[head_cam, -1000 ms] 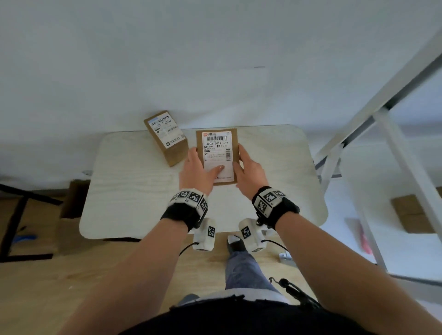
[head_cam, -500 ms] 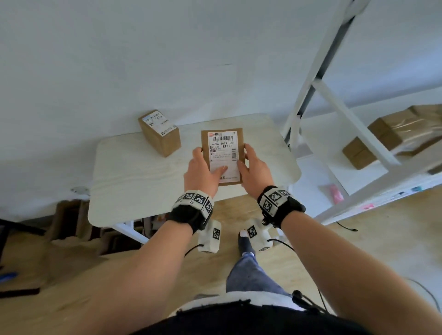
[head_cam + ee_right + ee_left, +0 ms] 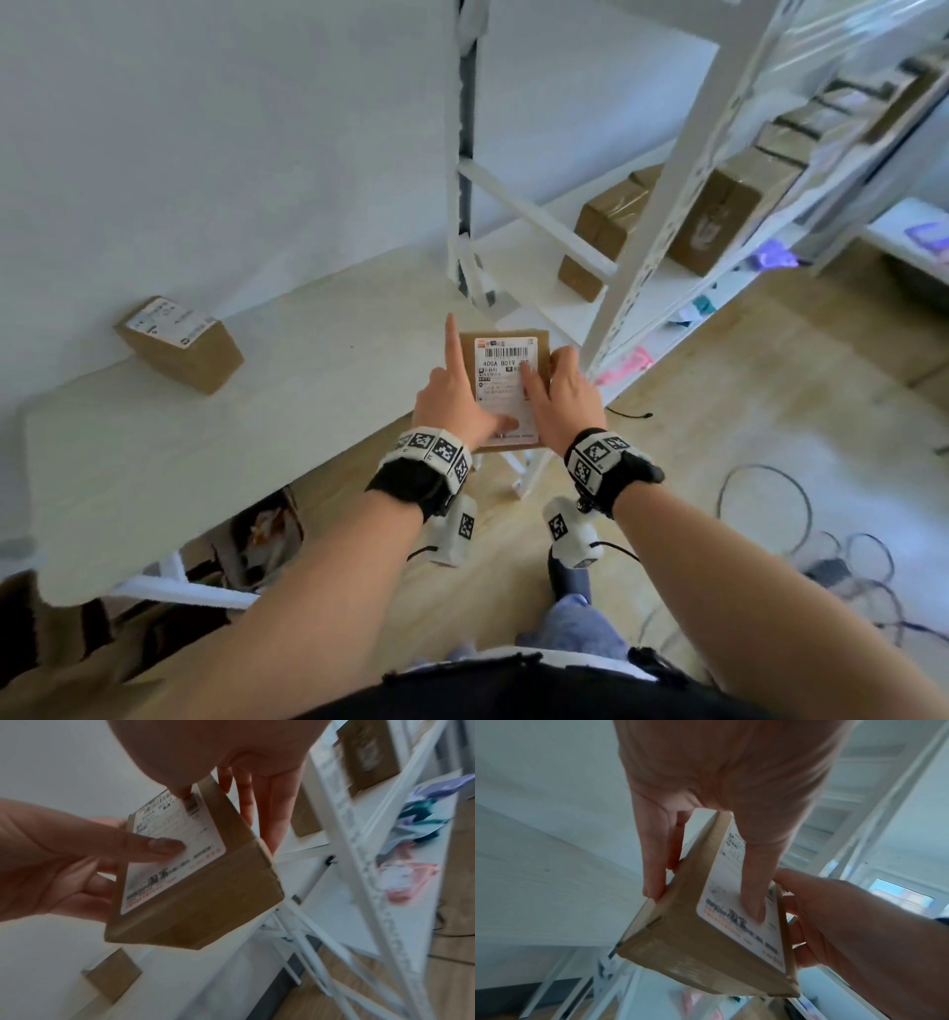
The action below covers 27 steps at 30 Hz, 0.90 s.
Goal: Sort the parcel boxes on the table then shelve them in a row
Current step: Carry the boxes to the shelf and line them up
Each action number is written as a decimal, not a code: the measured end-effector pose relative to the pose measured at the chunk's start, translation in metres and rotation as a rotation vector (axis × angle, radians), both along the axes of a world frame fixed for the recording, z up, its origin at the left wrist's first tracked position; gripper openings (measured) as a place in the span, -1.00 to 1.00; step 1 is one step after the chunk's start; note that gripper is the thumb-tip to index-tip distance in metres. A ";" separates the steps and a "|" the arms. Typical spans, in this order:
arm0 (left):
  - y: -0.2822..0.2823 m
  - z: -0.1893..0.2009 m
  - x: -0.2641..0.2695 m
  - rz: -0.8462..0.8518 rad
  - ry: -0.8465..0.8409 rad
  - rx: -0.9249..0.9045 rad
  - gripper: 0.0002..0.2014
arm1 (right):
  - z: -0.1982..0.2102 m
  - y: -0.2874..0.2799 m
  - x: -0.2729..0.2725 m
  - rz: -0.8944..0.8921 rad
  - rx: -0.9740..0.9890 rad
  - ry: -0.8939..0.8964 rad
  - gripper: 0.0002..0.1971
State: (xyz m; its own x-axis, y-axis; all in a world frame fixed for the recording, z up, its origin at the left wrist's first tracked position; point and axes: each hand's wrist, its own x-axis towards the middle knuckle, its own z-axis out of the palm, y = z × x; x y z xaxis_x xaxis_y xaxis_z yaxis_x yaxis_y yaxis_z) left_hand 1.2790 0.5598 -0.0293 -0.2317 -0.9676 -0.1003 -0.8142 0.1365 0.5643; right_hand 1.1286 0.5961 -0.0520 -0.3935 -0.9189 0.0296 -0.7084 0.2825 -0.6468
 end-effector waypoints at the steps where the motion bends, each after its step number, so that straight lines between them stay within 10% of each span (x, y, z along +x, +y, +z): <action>1: 0.004 0.000 -0.016 -0.044 -0.014 -0.007 0.42 | -0.001 0.008 -0.015 -0.032 -0.003 0.005 -0.66; 14: 0.037 -0.001 -0.237 -0.314 -0.039 0.014 0.10 | -0.015 0.063 -0.227 -0.260 0.030 0.040 -0.57; 27: -0.019 0.004 -0.358 0.057 0.095 -0.009 0.04 | -0.001 -0.050 -0.350 0.138 -0.057 -0.090 -0.44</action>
State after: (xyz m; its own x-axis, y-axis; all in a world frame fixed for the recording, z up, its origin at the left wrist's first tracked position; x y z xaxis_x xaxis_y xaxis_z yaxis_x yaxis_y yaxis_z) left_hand 0.9209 0.5404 -0.0253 -0.1848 -0.9801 -0.0721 -0.7639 0.0971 0.6380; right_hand 0.7789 0.5458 -0.0527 -0.2674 -0.9621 0.0535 -0.6761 0.1478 -0.7218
